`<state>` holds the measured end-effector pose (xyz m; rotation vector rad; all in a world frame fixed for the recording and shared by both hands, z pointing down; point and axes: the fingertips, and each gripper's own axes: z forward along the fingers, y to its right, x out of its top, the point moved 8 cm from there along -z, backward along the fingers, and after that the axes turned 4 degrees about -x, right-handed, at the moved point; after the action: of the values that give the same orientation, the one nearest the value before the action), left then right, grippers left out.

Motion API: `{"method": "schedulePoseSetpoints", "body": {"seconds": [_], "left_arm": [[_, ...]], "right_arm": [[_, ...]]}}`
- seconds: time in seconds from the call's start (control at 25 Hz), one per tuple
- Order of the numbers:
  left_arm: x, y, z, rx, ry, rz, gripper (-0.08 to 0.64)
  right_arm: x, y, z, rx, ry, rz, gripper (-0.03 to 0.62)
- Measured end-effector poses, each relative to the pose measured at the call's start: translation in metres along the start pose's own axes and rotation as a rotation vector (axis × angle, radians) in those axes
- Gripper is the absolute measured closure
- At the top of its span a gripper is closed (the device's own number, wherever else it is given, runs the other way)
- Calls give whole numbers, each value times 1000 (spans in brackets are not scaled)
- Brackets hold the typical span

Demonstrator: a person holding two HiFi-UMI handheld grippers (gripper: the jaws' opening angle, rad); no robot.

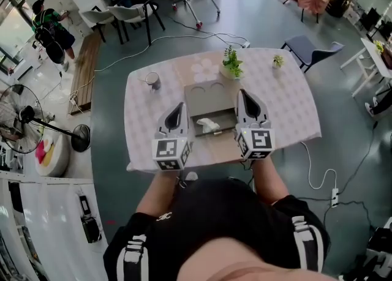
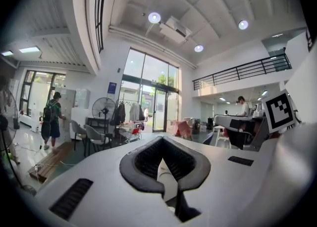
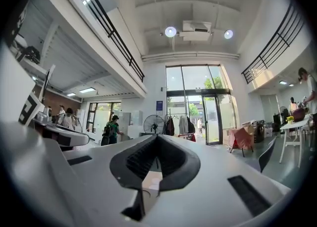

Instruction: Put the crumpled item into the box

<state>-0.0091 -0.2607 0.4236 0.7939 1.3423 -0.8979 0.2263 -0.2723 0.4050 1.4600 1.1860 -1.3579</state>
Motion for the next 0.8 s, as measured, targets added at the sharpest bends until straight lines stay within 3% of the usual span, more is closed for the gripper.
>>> {"method": "schedulePoseSetpoints", "body": {"seconds": [0.8], "left_arm": [[-1, 4, -2, -7, -8, 10, 569]], "right_arm": [[-10, -6, -5, 31, -31, 1, 589]]}}
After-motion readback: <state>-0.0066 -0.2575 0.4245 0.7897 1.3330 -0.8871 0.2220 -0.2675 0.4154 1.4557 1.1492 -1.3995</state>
